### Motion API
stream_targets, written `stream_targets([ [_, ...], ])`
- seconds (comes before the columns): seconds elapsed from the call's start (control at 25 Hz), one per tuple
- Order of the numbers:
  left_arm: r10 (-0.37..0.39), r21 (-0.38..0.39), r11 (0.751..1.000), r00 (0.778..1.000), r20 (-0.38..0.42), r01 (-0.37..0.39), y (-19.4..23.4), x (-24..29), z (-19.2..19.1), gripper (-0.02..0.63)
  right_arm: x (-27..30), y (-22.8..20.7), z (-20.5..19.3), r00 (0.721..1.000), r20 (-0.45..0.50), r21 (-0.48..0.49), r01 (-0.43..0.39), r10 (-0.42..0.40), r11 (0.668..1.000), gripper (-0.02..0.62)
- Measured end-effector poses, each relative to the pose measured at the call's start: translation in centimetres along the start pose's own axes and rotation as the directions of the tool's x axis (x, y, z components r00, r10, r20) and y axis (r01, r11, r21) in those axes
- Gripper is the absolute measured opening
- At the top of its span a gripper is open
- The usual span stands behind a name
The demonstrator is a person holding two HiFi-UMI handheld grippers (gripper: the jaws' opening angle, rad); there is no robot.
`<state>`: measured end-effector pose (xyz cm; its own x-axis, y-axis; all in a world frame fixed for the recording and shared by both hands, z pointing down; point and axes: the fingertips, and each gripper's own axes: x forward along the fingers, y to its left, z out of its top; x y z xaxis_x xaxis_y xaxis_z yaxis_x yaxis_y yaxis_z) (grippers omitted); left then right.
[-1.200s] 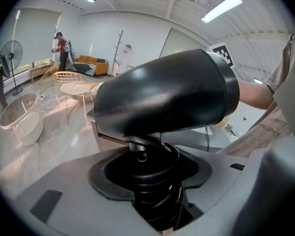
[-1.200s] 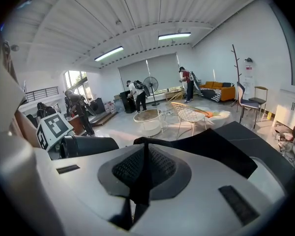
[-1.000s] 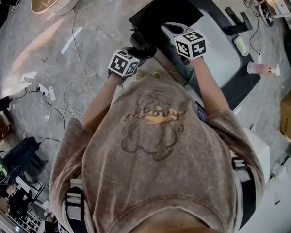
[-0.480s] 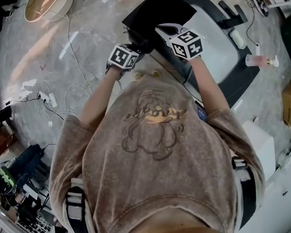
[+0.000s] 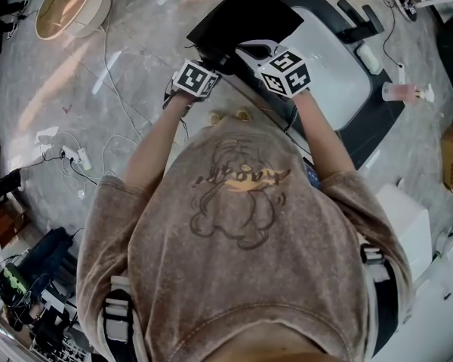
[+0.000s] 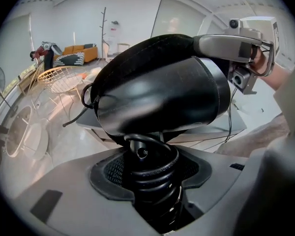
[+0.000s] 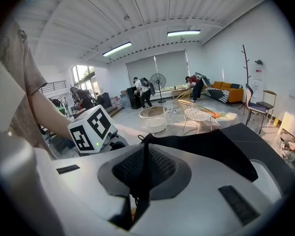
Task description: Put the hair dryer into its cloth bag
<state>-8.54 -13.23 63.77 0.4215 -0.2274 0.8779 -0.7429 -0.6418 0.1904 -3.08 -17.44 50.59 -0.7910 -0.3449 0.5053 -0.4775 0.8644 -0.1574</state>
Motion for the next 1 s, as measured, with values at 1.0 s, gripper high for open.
stream_targets([
  [1.0, 0.182, 0.129, 0.975, 0.983, 0.002, -0.181, 3.4, 3.7, 9.5, 0.242, -0.2, -5.0, 1.8, 0.994, 0.044, 0.036, 0.098, -0.100, 0.994, 0.023],
])
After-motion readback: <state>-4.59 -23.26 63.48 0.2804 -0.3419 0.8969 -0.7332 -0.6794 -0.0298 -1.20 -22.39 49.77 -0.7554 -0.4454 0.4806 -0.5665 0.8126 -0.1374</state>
